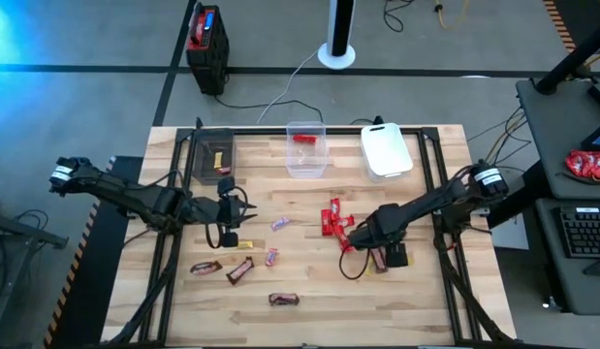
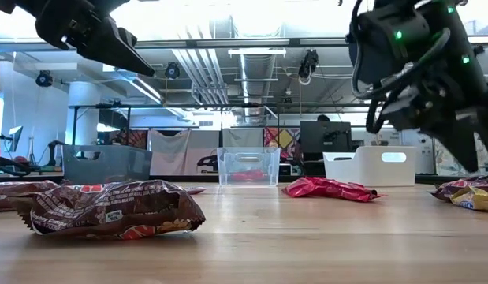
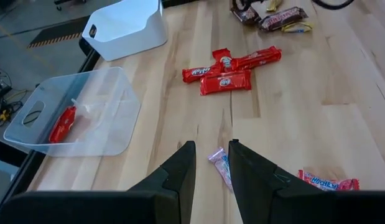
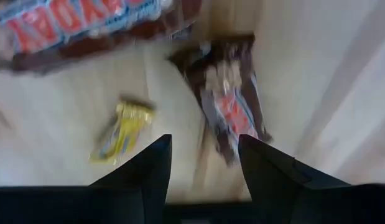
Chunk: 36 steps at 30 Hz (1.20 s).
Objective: Sort candy by brand, put in halloween buckets
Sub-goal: Put the brown chocolate bar into the white bin
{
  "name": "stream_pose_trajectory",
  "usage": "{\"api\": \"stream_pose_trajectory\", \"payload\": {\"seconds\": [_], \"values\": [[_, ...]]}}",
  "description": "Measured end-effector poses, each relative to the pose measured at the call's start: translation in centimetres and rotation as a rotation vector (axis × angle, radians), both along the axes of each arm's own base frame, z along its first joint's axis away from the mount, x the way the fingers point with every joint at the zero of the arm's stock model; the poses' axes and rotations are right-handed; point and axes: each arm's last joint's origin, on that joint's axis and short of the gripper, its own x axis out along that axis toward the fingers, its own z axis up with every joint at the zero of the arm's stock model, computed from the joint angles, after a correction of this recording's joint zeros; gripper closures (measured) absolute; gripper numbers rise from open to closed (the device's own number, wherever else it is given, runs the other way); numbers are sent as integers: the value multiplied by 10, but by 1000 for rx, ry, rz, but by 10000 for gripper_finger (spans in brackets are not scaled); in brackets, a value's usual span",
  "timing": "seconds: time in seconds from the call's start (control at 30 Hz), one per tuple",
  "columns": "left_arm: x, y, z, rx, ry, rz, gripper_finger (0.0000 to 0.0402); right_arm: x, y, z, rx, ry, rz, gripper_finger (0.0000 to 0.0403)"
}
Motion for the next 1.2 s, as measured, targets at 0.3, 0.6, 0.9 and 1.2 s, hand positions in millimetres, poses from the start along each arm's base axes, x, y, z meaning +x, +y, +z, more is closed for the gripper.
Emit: {"api": "stream_pose_trajectory", "payload": {"seconds": [0.3, 0.6, 0.9, 1.2], "values": [[1, 0, 0, 3, -6, -3, 322, -2, -8, -23, -33, -67, -12, 231], [1, 0, 2, 3, -19, -5, 322, 0, -10, -24, -22, -81, -34, 295], [2, 0, 1, 11, -16, -10, 322, 14, -8, -5, -33, -112, -32, 364], [4, -1, 5, 40, -48, -32, 322, 52, -40, 53, -152, -237, -164, 362]]}}
